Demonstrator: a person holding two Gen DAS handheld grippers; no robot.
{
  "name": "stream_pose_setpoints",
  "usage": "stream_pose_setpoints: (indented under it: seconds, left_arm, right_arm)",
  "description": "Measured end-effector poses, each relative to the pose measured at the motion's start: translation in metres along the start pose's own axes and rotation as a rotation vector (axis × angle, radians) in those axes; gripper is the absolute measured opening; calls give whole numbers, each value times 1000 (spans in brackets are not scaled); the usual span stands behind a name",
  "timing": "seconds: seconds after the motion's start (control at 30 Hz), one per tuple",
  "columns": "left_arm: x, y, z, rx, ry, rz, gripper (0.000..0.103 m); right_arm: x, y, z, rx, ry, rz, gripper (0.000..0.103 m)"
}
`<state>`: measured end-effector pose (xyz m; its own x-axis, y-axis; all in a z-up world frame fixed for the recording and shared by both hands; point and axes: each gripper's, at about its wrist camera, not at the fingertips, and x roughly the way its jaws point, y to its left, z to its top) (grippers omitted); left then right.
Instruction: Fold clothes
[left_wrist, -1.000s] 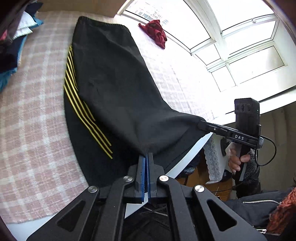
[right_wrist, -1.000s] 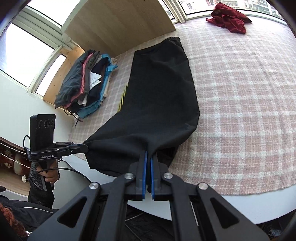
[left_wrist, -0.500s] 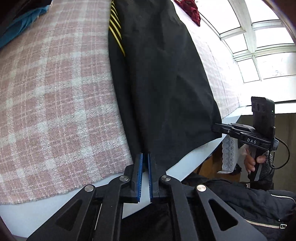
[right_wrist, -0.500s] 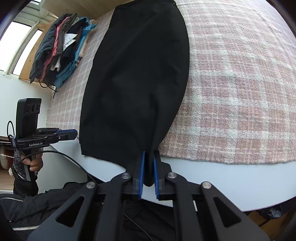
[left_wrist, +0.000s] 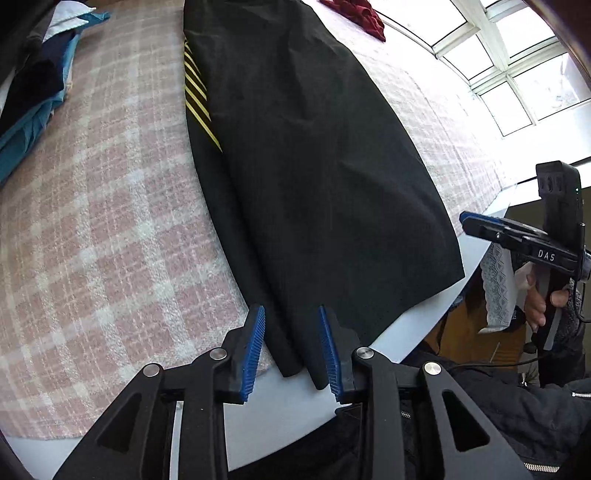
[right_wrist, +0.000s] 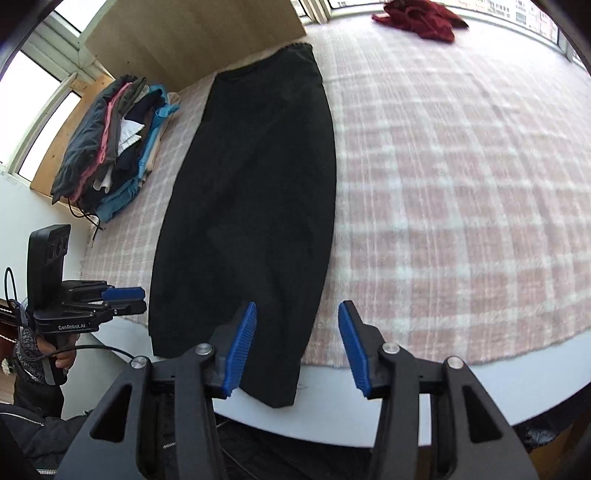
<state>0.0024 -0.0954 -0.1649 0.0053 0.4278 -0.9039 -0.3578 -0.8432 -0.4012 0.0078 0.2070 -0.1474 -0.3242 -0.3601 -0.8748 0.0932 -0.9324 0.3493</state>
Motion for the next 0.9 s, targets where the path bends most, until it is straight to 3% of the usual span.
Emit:
stream_pose_setpoints:
  seconds: [0.2, 0.33, 0.47, 0.63, 0.83, 0.87, 0.9]
  left_arm:
    - [10, -3, -12, -12, -8, -13, 29]
    - [18, -5, -23, -51, -33, -36, 32]
    - [18, -6, -27, -89, -62, -38, 33]
    - [17, -3, -33, -144, -94, -50, 35]
    - [15, 3, -36, -166, -108, -65, 35]
    - [15, 4, -35, -166, -110, -66, 35]
    - [15, 5, -33, -167, -111, -67, 35]
  right_arm:
    - [8, 68, 127, -216, -120, 15, 46]
    - [69, 119, 227, -274, -120, 17, 46]
    - [149, 157, 300, -316, -63, -119, 46]
    - [210, 180, 334, -294, 10, -187, 46]
    - [231, 177, 343, -252, 93, -270, 45]
    - [232, 175, 344, -251, 99, -261, 36]
    - [232, 173, 346, -246, 106, -250, 17]
